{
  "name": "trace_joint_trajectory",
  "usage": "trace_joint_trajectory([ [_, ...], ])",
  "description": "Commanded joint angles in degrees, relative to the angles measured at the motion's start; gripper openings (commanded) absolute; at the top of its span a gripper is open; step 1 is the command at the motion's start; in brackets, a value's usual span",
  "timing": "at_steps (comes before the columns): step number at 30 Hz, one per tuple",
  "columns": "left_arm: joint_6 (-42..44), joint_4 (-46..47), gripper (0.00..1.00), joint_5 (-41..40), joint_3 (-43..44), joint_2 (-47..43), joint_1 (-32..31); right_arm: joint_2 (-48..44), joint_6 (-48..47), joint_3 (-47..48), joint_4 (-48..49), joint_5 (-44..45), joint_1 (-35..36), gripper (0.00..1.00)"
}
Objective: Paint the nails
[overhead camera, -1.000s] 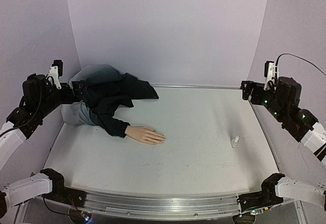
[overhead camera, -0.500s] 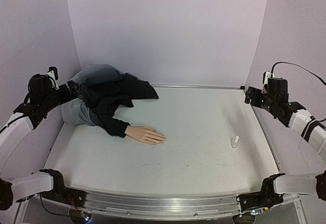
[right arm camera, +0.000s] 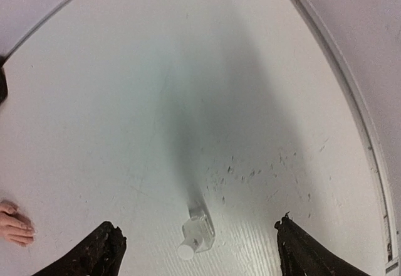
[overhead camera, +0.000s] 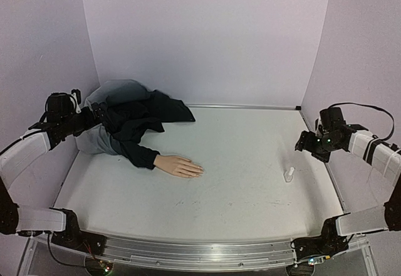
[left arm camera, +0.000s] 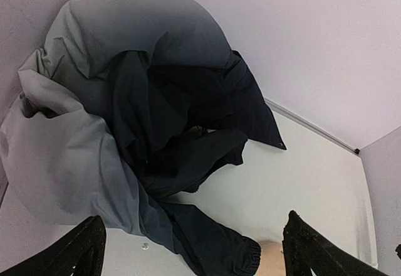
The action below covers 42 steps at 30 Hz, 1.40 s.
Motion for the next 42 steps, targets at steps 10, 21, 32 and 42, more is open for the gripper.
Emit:
trace_joint_trajectory([
  [10, 1.6, 5.3, 0.99, 12.0, 5.4, 0.6, -0.6, 6.4, 2.9, -3.7, -9.7, -5.1, 4.4, 0.68],
  [21, 4.7, 5.8, 0.99, 14.1, 7.1, 1.2, -4.1, 13.5, 6.2, -2.2, -4.6, 3.0, 8.9, 0.5],
  [32, 5.7, 5.8, 0.99, 14.0, 7.4, 2.0, -6.5, 17.6, 5.8, 0.0, -3.1, 9.6, 12.4, 0.37],
  [42, 5.7, 5.7, 0.99, 14.0, 7.8, 2.9, -7.9, 19.5, 4.7, 0.3, -1.5, 10.3, 13.6, 0.12],
])
